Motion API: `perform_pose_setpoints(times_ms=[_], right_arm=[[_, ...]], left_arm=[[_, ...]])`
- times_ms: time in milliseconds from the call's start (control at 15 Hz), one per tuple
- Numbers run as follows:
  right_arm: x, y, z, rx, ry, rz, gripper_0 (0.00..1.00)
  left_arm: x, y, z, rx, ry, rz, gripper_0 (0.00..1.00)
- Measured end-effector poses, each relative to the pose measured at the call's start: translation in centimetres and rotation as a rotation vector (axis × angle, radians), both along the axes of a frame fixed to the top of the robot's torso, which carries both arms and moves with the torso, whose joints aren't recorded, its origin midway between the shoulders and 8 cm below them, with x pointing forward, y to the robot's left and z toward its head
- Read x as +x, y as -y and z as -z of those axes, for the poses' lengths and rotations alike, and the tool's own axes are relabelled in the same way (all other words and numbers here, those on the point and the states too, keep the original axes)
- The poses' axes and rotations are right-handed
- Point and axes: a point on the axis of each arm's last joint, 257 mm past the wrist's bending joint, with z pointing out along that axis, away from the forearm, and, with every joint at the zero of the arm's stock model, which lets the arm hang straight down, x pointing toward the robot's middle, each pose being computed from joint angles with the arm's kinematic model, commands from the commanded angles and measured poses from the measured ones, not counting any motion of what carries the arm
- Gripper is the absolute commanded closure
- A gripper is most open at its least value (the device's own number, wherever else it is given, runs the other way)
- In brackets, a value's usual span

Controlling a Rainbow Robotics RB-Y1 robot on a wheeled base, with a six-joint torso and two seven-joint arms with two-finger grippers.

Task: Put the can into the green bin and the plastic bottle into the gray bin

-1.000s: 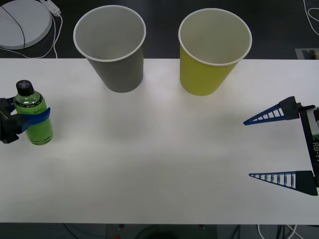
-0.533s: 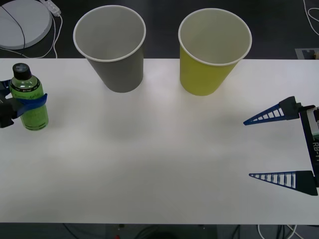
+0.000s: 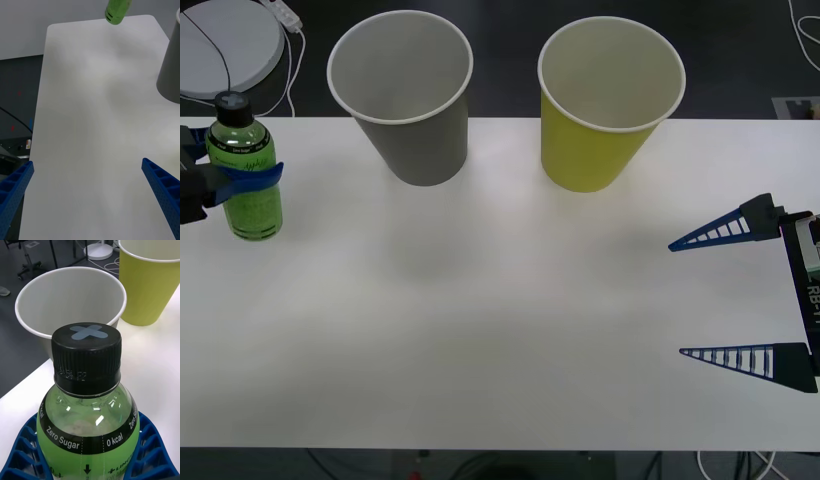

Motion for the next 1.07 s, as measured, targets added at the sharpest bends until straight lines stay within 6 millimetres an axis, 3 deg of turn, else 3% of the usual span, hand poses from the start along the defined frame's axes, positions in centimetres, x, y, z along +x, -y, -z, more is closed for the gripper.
perform_pose_setpoints(times_ms=[667, 1067], right_arm=[[0.0, 0.0, 0.0, 0.000, 0.000, 0.000, 0.00], [0.0, 0.0, 0.0, 0.000, 0.000, 0.000, 0.00]], left_arm=[[1.5, 3.4, -3.2, 0.042, -0.072, 0.034, 1.00], [1.2, 2.3, -6.8, 0.062, -0.177, 0.036, 1.00]])
